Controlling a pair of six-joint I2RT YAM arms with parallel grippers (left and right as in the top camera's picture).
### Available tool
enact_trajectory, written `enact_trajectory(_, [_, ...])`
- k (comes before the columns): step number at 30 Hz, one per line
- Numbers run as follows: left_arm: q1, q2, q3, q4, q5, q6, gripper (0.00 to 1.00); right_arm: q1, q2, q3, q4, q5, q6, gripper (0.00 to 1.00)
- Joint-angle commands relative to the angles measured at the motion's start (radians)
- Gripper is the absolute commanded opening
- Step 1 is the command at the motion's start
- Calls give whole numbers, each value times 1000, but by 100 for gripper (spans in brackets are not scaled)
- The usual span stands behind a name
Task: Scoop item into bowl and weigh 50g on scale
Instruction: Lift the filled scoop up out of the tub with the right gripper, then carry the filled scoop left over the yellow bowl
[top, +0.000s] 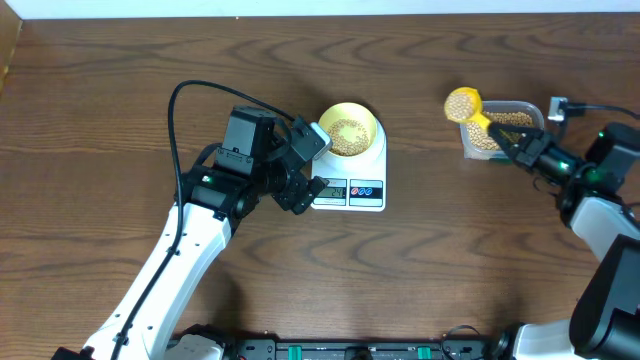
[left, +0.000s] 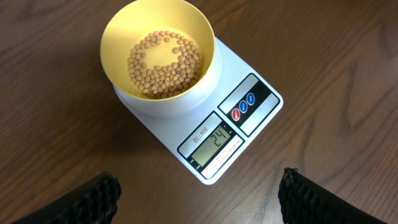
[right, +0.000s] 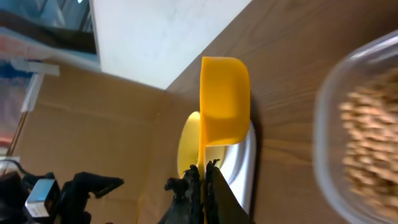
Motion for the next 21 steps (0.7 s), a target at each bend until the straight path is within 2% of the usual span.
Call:
enact_trajectory(1, [5, -7, -7, 0, -2, 14, 84, 63, 13, 10, 30, 25, 97, 1])
enact_trajectory(9, [5, -7, -7, 0, -2, 14, 84, 159, 13, 10, 92, 59, 181, 1])
enact_trajectory(21, [5, -7, -7, 0, -2, 14, 84, 333, 13, 10, 152, 161, 192, 1])
